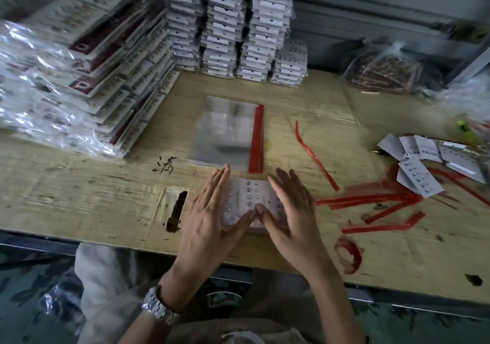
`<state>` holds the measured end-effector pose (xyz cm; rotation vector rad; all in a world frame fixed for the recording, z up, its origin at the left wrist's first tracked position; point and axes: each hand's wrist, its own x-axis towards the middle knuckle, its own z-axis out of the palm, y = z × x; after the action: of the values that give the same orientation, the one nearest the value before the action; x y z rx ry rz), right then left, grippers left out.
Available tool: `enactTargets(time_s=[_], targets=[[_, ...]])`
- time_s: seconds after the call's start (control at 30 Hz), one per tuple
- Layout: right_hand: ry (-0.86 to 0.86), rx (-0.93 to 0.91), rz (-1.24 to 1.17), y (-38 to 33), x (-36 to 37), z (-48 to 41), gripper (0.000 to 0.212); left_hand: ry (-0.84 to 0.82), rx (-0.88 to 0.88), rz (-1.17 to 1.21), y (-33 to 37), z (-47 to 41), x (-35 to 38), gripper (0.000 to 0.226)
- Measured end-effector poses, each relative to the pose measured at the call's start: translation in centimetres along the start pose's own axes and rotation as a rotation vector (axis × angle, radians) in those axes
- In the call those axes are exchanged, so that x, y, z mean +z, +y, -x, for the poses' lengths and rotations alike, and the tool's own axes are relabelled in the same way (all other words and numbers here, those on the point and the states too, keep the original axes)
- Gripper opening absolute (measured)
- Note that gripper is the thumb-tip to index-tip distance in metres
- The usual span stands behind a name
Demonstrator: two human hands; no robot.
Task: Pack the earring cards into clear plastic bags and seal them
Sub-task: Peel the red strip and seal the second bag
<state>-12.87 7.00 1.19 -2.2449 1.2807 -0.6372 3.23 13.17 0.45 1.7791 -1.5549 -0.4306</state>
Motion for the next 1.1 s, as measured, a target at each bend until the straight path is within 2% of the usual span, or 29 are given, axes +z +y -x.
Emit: enactTargets(time_s=[0.1, 0.3, 0.43, 0.63, 0.73, 0.83, 0.93, 1.0, 1.1], targets=[[-0.033, -0.025, 0.047, 0.6, 0.2, 0.0, 0.06, -0.001, 0.026, -0.017, -0.6, -0.1, 0.4, 0.083], [-0.068, -0.043, 0.047, 1.0, 0.1, 0.0, 0.07, 0.066, 0.047, -0.048, -0.7, 0.2, 1.2, 0.07], [0.007, -0.069, 0.042, 0.9, 0.3, -0.3, 0.074, 0.092, 0.06, -0.047, -0.7, 0.2, 1.3, 0.061], [0.046, 0.029, -0.055, 0.7, 0.4, -0.7, 0.053, 0.067, 0.038, -0.088, -0.7, 0.2, 1.2, 0.057], [0.032, 0.044, -0.11, 1.0, 0.1, -1.1, 0.043, 0.051, 0.02, -0.036, -0.8, 0.1, 0.9, 0.055], [-0.034, 0.02, -0.19, 1.6, -0.7, -1.1, 0.042, 0.021, 0.008, 0.037, -1.1, 0.2, 0.5, 0.056], [-0.125, -0.02, -0.189, 2.1, -1.3, -1.0, 0.043, -0.018, -0.026, 0.06, -1.1, 0.4, 0.1, 0.07], [-0.181, -0.001, -0.153, 2.3, -1.4, -1.0, 0.052, -0.036, -0.021, 0.051, -0.9, 0.3, 0.0, 0.083], [-0.2, 0.005, -0.143, 2.7, -1.5, -0.7, 0.064, -0.042, -0.039, 0.136, -0.7, 0.1, 0.0, 0.079]])
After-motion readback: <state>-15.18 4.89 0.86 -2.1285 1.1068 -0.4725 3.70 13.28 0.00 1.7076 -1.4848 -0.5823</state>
